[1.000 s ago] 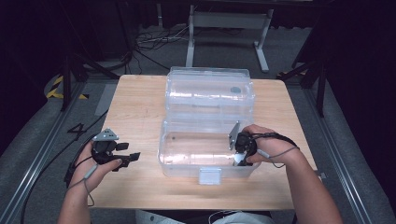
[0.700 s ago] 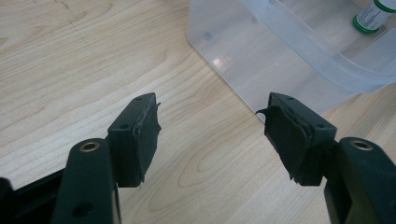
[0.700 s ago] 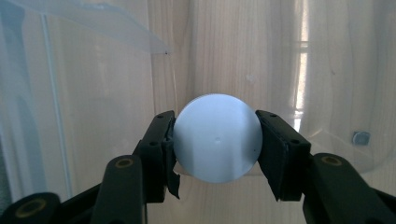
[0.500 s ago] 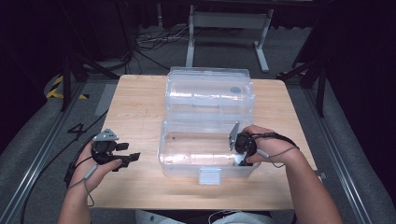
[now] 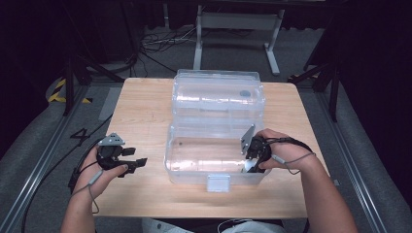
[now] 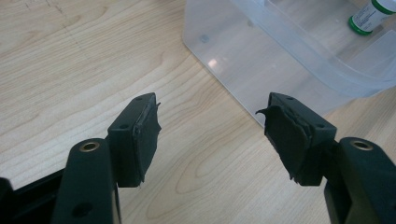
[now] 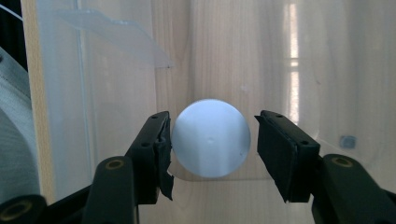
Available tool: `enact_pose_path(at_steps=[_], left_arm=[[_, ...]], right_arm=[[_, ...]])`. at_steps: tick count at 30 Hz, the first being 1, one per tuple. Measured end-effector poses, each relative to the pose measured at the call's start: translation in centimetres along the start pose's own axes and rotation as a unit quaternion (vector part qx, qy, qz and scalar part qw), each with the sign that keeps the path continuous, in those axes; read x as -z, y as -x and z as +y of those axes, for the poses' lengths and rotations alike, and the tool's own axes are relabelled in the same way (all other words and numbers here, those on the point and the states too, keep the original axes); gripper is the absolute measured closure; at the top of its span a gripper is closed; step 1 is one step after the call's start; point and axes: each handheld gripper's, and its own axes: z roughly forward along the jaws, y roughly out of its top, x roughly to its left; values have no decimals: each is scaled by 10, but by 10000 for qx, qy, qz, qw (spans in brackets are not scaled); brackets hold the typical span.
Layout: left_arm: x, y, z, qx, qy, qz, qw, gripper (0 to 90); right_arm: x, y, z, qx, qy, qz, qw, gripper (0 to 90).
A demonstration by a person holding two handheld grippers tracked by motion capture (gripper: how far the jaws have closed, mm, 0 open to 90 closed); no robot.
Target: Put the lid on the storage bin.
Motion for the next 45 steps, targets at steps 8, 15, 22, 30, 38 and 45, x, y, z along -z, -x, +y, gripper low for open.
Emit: enact_pose_path(at_steps=[8,15,22,30,38,45], left_arm=[[-8,6,12,-195,43,-231,9995,358],[-13,9,20,-300,78,-404,9987,359],[-18,13,25,-387,104,-583,9975,359],[-19,17,27,-456,105,-654,9968,359],[-14,28,29,-584,257,-793,9948,361],[-15,40,34,-771,300,-972,9918,362]], right_arm=[[19,-3,-15,-232,559,-206,9980,455],[33,-5,-25,-354,1103,-378,9925,450],[47,-7,-32,-533,1613,-515,9841,454],[63,-7,-37,-649,2243,-606,9705,466],[71,-4,-39,-852,2505,-731,9616,470],[82,1,-40,-1151,2837,-871,9480,476]])
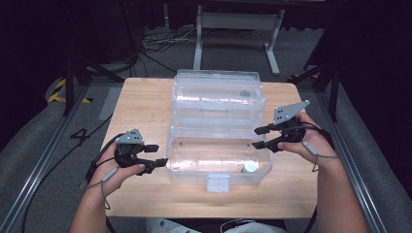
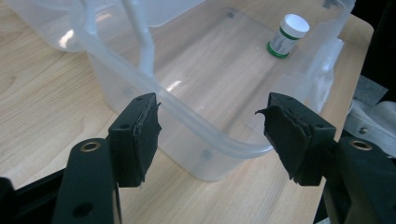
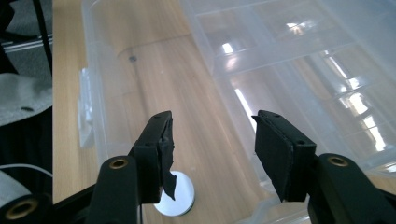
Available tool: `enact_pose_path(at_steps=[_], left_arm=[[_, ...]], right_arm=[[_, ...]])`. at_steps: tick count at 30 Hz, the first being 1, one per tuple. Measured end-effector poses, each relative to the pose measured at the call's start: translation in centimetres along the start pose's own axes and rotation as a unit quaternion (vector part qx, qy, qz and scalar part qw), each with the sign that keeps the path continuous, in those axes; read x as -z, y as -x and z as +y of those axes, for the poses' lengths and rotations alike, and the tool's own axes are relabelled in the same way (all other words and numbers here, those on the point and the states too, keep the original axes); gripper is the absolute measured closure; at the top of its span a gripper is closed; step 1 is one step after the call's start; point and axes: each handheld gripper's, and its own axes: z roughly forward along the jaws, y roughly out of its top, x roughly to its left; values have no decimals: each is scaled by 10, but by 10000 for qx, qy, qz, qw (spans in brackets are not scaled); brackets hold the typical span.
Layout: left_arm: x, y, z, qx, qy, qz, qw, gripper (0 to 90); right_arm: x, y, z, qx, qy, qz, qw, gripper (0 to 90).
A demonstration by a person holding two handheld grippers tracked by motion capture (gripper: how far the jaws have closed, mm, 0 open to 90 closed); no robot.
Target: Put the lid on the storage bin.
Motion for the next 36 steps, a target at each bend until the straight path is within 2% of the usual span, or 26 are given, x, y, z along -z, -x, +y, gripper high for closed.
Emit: enact_pose_path(at_steps=[2,3,4,6,12,24,31,36], left_arm=[[-2,2,1,18,18,-27,10000,362],[-2,3,2,-45,-10,-35,10000,362],[-3,5,2,-3,5,-43,10000,362],[-4,6,4,-81,2,-91,9999,362],[-8,10,6,-108,-31,-162,9998,362],[-19,16,8,-195,-86,-310,9993,364],[-27,21,10,-286,-154,-464,9984,365],[-34,26,11,-359,-217,-574,9975,368]], right_arm=[[2,2,3,-104,96,-75,9999,484],[4,3,5,-154,154,-104,9997,488],[5,4,7,-178,207,-126,9995,493],[6,6,11,-279,271,-127,9992,498],[12,16,27,-254,261,-349,9987,501],[3,39,53,-331,412,-371,9979,501],[-5,49,60,-394,411,-358,9977,500],[-9,55,64,-412,518,-383,9971,500]])
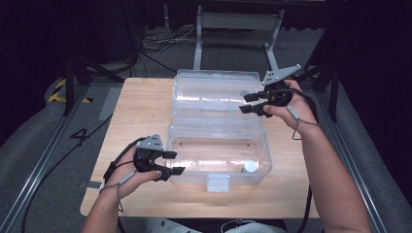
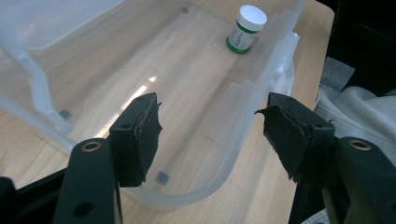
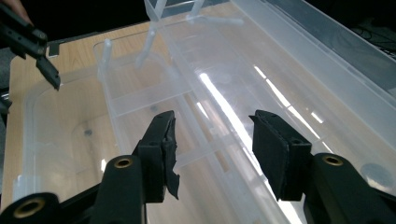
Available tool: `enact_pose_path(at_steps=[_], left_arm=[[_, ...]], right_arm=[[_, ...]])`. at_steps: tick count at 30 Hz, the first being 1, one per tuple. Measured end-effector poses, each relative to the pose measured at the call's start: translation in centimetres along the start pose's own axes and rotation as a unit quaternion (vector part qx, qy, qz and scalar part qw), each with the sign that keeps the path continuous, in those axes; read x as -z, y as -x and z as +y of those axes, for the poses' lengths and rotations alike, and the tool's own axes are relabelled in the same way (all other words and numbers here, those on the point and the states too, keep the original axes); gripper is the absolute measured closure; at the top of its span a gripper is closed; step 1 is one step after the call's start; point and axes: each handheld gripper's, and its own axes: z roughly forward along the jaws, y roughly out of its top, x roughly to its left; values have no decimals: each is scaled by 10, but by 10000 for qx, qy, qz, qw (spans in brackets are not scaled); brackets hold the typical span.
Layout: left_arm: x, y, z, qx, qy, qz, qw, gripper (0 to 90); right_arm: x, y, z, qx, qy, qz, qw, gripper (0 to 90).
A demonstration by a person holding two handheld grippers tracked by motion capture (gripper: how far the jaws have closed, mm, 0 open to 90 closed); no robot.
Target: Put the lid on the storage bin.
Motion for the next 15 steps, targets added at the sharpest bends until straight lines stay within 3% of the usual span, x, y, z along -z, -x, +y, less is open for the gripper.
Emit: enact_pose_path(at_steps=[6,15], left_arm=[[-10,2,1,-70,-121,-114,9998,370],[-22,4,0,-119,-274,-230,9993,372]], right_arm=[[-8,6,9,-16,41,-50,10000,493],[-24,12,17,34,-115,-38,9999,484]])
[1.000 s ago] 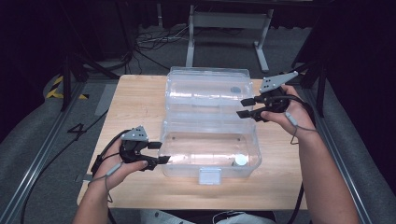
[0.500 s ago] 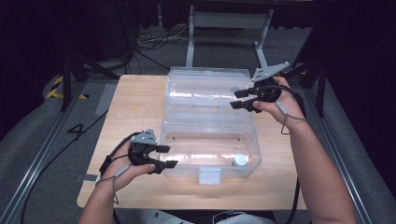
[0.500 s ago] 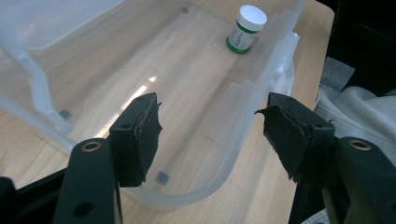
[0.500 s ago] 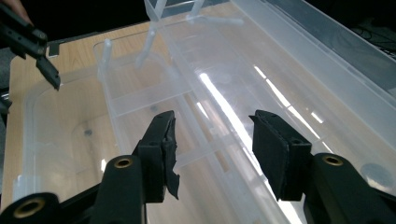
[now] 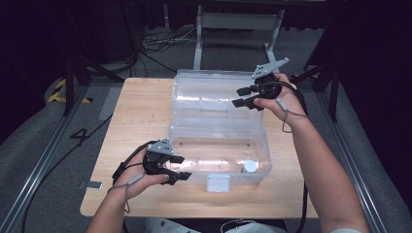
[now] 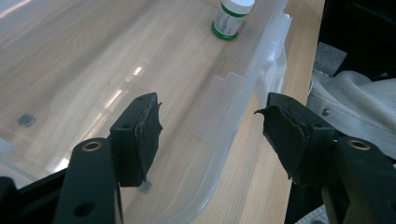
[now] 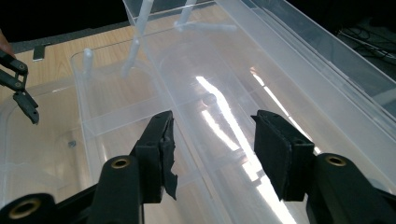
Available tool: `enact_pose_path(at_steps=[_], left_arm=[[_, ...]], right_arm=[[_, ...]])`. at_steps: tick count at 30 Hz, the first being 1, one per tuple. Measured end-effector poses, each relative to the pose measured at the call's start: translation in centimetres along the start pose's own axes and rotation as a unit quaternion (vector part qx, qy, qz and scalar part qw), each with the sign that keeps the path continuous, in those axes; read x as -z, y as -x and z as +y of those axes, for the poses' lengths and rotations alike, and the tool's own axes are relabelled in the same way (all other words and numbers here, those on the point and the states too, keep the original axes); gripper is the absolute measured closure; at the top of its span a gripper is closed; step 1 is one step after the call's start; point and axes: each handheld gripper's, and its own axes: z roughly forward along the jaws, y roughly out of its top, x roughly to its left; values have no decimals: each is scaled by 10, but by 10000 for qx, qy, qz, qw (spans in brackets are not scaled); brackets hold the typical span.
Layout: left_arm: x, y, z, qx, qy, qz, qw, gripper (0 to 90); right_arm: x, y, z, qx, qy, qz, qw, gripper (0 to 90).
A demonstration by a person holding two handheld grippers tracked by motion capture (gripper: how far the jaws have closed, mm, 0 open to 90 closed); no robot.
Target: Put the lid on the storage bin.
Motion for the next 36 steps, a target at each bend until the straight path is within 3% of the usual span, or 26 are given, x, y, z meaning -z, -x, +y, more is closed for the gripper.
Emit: enact_pose_path(at_steps=[14,18,19,24,31,36], left_arm=[[-14,2,-2,-74,-278,-183,9994,433],[-15,2,-3,-112,-339,-215,9991,493],[-16,2,-4,-113,-402,-257,9988,526],[-17,3,-4,-173,-422,-315,9985,602],[-18,2,-5,-156,-390,-142,9990,714],[-18,4,-5,-241,-423,-62,9988,721]], right_arm=[[-24,4,5,111,-334,179,9992,496],[-29,3,7,195,-461,292,9983,573],[-32,0,7,261,-581,421,9971,635],[-35,-7,8,308,-595,615,9959,701],[-33,-9,8,262,-601,467,9968,812],[-32,-13,6,341,-540,446,9970,829]])
